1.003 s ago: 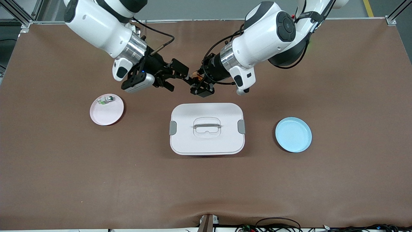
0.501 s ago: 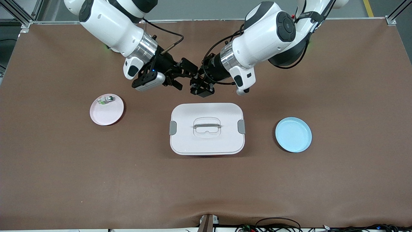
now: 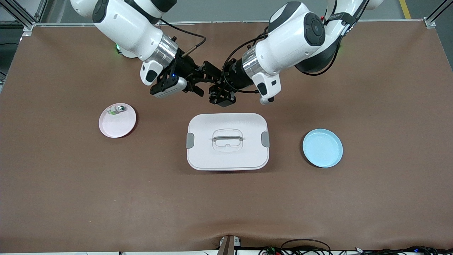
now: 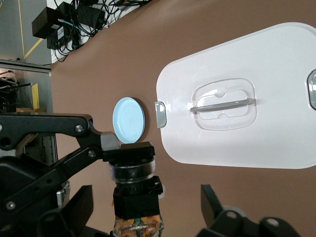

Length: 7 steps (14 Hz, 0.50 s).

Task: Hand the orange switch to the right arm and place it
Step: 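Close the right gripper on the switch held by the left gripper, then open the left gripper and withdraw it while the right gripper carries switch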

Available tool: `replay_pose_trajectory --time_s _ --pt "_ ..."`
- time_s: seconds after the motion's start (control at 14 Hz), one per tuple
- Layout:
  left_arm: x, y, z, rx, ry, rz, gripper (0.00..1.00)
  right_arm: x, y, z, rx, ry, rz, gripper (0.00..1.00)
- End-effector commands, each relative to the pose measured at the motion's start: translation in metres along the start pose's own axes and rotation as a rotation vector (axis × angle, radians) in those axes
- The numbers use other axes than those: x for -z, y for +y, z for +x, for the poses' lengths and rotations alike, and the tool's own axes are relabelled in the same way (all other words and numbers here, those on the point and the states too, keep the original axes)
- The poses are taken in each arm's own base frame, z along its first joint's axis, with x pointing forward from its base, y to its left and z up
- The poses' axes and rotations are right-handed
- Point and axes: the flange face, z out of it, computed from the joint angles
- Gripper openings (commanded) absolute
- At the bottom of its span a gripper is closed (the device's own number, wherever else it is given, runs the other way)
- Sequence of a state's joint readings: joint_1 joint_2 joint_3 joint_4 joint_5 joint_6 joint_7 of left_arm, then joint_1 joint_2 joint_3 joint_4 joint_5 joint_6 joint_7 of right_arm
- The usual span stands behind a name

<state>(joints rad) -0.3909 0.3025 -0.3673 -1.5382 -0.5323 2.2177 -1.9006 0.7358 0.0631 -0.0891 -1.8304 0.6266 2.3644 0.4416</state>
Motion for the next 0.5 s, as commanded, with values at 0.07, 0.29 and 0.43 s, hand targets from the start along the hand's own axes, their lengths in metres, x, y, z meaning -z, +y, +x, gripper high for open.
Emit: replay_pose_trajectory --time_s 0.07,0.29,0.43 --pt "0.0025 0.0034 -0.0048 0.001 0.009 -0.015 0.25 0.0008 -0.0003 -0.0032 -0.083 -0.002 0.004 0.0" --pt "0.003 0.004 -0.0041 0.003 0.009 -0.016 0.25 -0.0001 0.0002 -0.003 -0.082 -0.003 0.002 0.0" --pt "0.0039 0.0037 -0.0048 0.003 0.008 -0.016 0.26 0.001 -0.001 -0.0027 -0.083 -0.001 0.004 0.0"
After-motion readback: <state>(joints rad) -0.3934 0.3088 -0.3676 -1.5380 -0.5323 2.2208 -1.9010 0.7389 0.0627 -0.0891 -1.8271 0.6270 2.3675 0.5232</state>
